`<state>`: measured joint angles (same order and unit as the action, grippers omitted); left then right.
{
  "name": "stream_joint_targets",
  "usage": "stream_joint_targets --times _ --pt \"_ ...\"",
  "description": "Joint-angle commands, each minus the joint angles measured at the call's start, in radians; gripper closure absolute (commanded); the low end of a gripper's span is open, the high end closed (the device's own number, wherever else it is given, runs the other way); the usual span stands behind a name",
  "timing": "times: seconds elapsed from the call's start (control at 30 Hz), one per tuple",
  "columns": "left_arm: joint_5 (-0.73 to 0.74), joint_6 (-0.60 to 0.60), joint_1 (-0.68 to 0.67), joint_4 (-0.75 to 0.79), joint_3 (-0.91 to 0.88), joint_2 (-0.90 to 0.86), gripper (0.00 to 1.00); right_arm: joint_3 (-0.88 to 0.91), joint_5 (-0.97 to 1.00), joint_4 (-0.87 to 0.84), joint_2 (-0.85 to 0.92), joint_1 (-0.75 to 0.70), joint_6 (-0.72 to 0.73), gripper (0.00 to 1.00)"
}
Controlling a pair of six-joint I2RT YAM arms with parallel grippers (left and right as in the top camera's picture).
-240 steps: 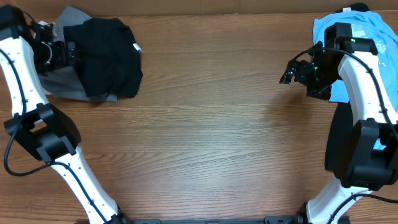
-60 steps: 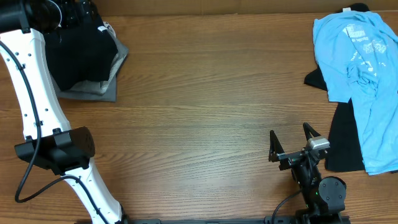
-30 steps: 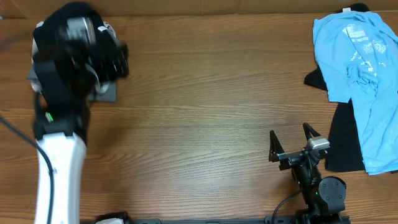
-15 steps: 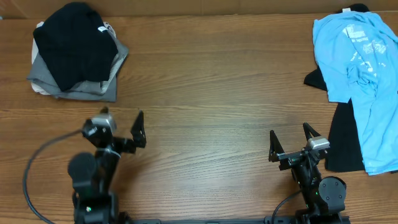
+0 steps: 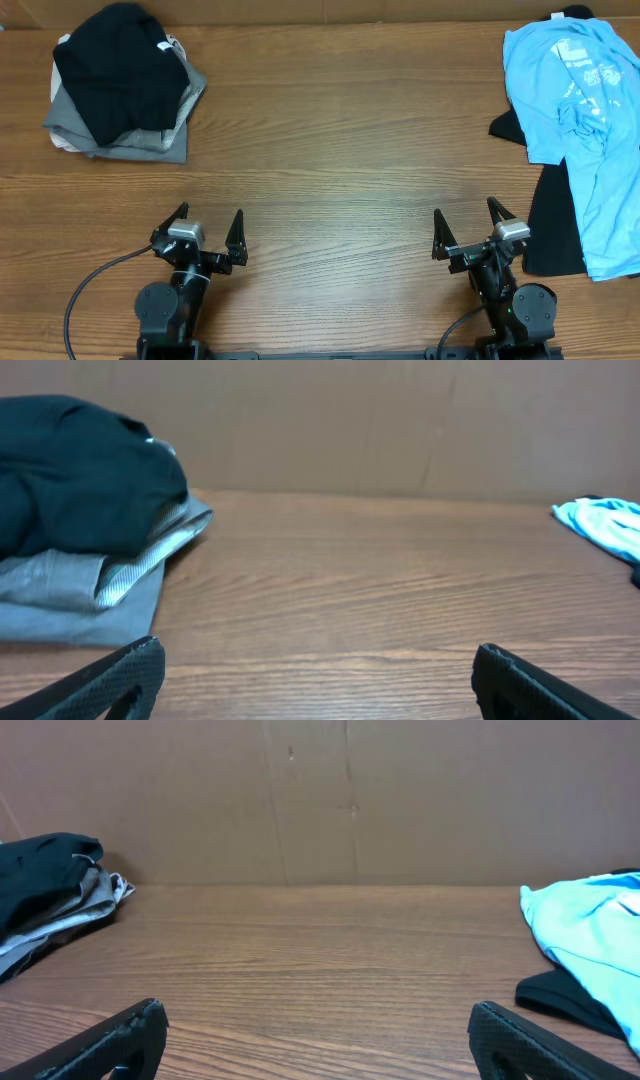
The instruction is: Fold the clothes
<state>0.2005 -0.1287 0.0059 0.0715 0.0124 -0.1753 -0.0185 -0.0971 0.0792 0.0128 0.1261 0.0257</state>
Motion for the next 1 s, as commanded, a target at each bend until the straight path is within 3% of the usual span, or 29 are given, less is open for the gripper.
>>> stream_joint_targets --times 0.0,0.23,0.97 --pt "-0.077 0.001 -0.015 -0.121 -0.008 0.068 0.0 0.011 0.011 -0.005 -0.009 0.001 0.001 0.0" --pt "-0.079 0.01 -0.016 -0.132 -0.008 0.175 0.0 0.011 0.01 -0.005 -0.009 0.001 0.001 0.0" --pt "-0.078 0.009 -0.016 -0.136 -0.008 0.171 0.0 0.011 0.01 -0.005 -0.009 0.001 0.001 0.0"
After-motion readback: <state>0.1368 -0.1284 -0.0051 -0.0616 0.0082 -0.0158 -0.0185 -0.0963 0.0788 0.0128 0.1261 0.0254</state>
